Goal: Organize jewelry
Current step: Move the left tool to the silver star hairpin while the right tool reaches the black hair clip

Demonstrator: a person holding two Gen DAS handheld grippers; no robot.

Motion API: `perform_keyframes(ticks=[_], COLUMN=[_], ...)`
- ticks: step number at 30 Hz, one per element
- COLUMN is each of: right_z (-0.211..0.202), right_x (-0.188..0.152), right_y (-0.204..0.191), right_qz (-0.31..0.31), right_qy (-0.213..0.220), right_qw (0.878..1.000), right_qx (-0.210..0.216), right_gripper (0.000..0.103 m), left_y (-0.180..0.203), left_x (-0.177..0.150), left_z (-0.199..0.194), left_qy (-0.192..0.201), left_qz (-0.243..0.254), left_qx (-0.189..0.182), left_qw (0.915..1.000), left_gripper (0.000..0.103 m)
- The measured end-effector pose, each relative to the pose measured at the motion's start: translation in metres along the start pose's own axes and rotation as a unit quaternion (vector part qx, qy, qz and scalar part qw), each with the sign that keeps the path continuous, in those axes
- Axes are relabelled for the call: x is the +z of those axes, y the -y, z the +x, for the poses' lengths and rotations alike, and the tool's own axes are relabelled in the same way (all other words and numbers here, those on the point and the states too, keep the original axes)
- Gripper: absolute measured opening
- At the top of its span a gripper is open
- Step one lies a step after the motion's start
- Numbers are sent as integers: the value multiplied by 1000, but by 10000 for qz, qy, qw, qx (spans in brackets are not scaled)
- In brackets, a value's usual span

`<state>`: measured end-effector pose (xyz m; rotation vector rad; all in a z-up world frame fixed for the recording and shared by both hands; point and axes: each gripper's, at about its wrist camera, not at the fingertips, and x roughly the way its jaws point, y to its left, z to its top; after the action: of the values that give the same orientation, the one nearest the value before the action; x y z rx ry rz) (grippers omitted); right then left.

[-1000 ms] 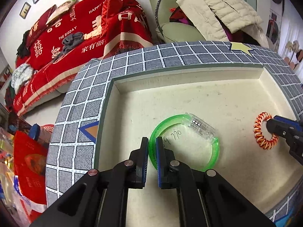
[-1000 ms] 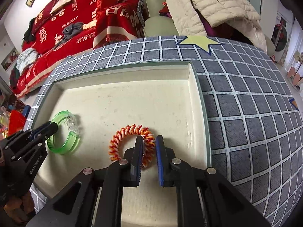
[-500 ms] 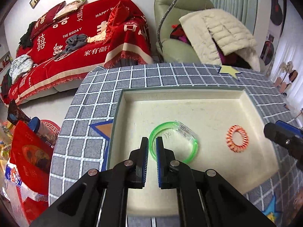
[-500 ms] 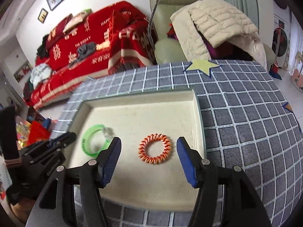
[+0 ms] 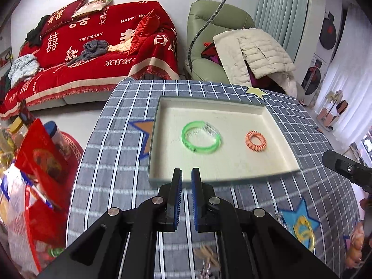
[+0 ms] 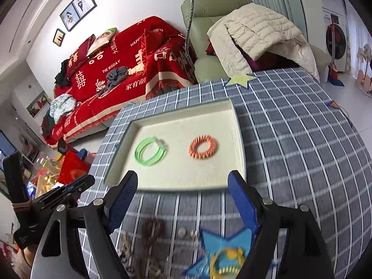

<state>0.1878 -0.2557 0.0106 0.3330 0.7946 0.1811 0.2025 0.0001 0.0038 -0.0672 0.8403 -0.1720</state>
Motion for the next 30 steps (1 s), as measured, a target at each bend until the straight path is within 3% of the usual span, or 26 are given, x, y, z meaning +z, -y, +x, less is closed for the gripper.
perform_keyframes(ticks=[4, 6, 17, 20, 25, 30], right_z=[-14, -21, -51, -58, -63, -65], right_x=[-20, -30, -94, -107, -129, -158], right_y=[2, 4, 12, 12, 10, 14], right_qz=[100, 149, 404, 344, 53, -121], right_qy=[-29, -40, 60, 65, -187, -552], right_qw=[9999, 9999, 9991, 9994, 9994, 9976], right_qx=[3, 53, 76, -16, -275, -403], right_gripper=[87, 87, 89, 89, 89, 89], left_y=[-4, -6, -15, -20, -24, -20], left_x=[-22, -34, -87, -99, -126, -143], left_z=[-15, -20, -24, -22, -23, -25], left_qy=[-43, -126, -98, -203, -439, -473], left_qz=[11, -2, 67, -29, -48, 89], left_qx=[23, 67, 436, 329, 196, 388], left_qw=[10000, 9999, 9990, 9992, 9988, 9981], left_gripper=[30, 101, 103, 103, 103, 103])
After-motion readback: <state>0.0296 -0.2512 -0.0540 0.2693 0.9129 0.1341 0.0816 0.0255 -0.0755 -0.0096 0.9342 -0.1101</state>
